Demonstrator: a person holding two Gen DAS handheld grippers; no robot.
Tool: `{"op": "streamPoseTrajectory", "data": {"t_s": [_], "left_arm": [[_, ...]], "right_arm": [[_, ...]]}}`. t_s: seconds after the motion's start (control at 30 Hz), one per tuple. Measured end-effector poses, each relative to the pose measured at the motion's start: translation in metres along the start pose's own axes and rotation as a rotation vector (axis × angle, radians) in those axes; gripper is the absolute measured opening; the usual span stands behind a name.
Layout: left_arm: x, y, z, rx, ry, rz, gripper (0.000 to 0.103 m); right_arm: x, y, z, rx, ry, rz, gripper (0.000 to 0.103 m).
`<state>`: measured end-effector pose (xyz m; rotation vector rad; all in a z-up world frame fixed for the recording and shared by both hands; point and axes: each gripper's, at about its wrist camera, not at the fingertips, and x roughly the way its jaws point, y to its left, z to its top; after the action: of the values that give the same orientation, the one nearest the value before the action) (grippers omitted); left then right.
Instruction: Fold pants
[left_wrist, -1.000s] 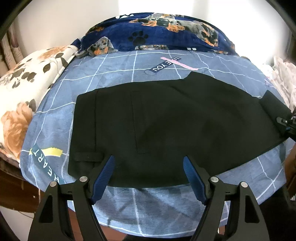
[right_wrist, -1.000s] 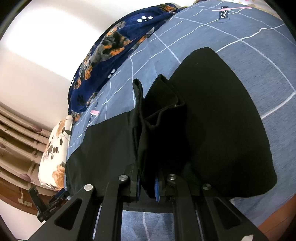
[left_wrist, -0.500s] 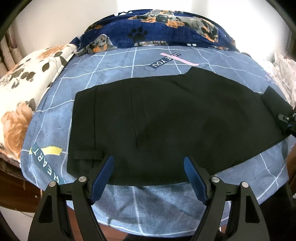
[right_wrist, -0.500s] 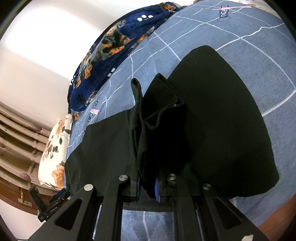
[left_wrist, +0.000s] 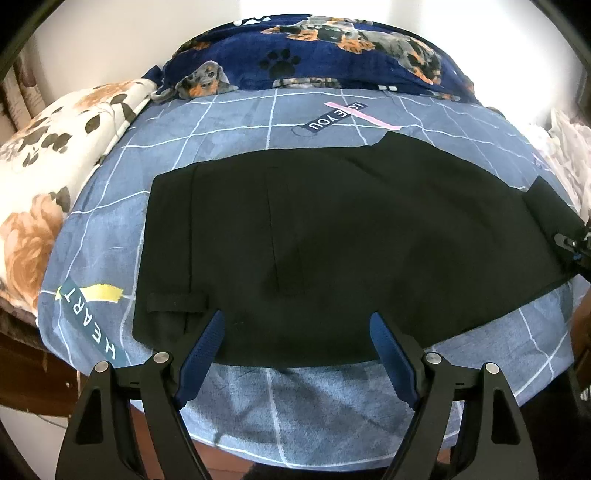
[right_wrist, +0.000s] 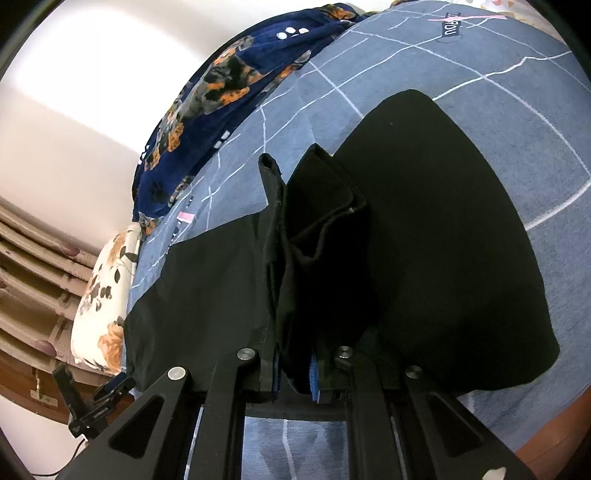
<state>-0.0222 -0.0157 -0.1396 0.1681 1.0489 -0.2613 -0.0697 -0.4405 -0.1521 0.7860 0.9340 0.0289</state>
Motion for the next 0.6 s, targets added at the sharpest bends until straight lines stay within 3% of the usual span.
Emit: {"op": "streamPoseTrajectory", "data": {"t_s": [0.6], "left_arm": [[0.003,-0.002,-0.003,-0.006,0.019,0.000,0.081]], "right_arm": [[0.009,0.017,-0.006,-0.030,0.038,0.035,0.013]]}}
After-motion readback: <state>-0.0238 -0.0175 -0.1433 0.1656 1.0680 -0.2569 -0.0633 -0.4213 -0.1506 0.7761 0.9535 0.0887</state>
